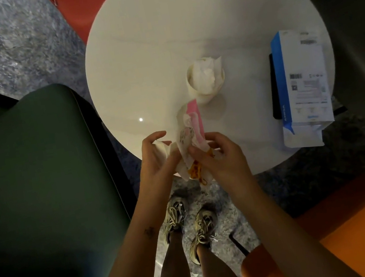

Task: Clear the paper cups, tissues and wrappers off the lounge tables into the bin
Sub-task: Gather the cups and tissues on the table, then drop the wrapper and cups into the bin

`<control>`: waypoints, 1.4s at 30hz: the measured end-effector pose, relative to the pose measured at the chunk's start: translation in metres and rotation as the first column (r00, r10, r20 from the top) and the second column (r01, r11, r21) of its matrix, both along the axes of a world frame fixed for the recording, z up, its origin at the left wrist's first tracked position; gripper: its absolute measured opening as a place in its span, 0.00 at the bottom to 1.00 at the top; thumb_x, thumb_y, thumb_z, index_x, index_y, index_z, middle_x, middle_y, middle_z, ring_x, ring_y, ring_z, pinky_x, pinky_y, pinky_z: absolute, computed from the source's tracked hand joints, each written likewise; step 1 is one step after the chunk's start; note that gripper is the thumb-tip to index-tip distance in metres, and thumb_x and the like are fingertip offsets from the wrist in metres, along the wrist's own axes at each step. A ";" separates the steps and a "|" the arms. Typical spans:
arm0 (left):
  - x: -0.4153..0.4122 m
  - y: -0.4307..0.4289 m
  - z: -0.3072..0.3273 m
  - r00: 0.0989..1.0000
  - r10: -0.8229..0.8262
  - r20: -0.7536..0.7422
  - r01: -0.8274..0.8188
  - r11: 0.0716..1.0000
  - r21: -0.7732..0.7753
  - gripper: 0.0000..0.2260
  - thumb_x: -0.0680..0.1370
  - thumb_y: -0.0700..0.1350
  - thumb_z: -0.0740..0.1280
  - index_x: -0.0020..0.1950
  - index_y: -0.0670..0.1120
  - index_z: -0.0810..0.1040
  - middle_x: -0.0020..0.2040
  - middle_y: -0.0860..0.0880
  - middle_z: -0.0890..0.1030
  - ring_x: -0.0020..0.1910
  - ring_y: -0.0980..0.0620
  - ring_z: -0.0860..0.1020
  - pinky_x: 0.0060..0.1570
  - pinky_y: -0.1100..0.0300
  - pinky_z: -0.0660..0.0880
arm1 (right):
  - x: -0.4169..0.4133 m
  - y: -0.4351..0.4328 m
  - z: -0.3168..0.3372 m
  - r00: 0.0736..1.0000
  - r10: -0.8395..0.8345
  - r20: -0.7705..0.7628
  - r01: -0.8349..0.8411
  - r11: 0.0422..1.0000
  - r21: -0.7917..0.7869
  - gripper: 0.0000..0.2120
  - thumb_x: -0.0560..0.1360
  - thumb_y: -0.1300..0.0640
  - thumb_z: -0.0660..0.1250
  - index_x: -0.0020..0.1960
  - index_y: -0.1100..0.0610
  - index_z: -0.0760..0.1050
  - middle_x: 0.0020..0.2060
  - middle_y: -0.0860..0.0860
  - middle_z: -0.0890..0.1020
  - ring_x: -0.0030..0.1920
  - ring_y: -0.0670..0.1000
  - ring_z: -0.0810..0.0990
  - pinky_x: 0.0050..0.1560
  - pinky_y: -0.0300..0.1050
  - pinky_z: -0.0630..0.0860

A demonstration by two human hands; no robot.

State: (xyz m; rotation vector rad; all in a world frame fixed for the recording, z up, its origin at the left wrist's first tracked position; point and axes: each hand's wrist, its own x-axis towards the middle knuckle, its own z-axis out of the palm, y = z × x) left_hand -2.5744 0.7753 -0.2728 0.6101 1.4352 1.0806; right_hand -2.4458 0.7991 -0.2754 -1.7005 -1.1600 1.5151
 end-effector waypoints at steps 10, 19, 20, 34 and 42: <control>-0.002 0.016 0.000 0.986 0.098 -0.136 -0.097 0.995 0.015 0.22 0.61 0.54 0.72 0.53 0.54 0.73 0.49 0.45 0.81 0.47 0.47 0.82 0.44 0.50 0.79 | -0.021 0.006 0.010 0.982 0.129 0.135 -0.140 0.987 0.075 0.14 0.70 0.51 0.71 0.54 0.51 0.76 0.48 0.52 0.78 0.48 0.50 0.78 0.49 0.53 0.77; -0.030 0.053 0.002 0.960 0.122 -0.251 -0.117 0.993 0.034 0.12 0.67 0.47 0.72 0.47 0.55 0.73 0.47 0.47 0.81 0.45 0.48 0.81 0.40 0.52 0.80 | 0.004 0.050 -0.011 0.949 -0.258 0.179 0.220 0.953 0.206 0.32 0.65 0.56 0.76 0.63 0.52 0.64 0.57 0.48 0.71 0.60 0.51 0.70 0.62 0.46 0.68; -0.032 0.057 0.001 0.960 0.114 -0.255 -0.109 0.993 0.037 0.12 0.67 0.47 0.71 0.47 0.55 0.73 0.47 0.47 0.81 0.44 0.49 0.81 0.39 0.53 0.80 | 0.004 0.058 -0.016 0.940 -0.269 0.210 0.226 0.952 0.207 0.36 0.64 0.57 0.77 0.66 0.54 0.62 0.59 0.49 0.70 0.61 0.52 0.69 0.64 0.53 0.67; -0.034 0.082 -0.004 0.947 -0.001 -0.322 0.016 0.999 0.044 0.13 0.66 0.50 0.70 0.48 0.57 0.72 0.46 0.47 0.80 0.43 0.46 0.80 0.34 0.54 0.76 | -0.008 0.105 -0.043 0.946 -0.291 0.146 0.222 0.905 0.364 0.37 0.58 0.51 0.79 0.63 0.52 0.67 0.53 0.38 0.71 0.55 0.40 0.70 0.58 0.45 0.73; 0.013 0.108 0.097 0.934 -0.199 -0.296 0.270 0.937 0.222 0.14 0.67 0.51 0.70 0.50 0.60 0.73 0.48 0.49 0.80 0.48 0.48 0.80 0.41 0.51 0.78 | 0.049 0.073 0.054 0.846 -0.501 0.183 0.395 0.818 0.418 0.37 0.58 0.52 0.80 0.59 0.39 0.63 0.53 0.36 0.69 0.57 0.42 0.67 0.62 0.46 0.69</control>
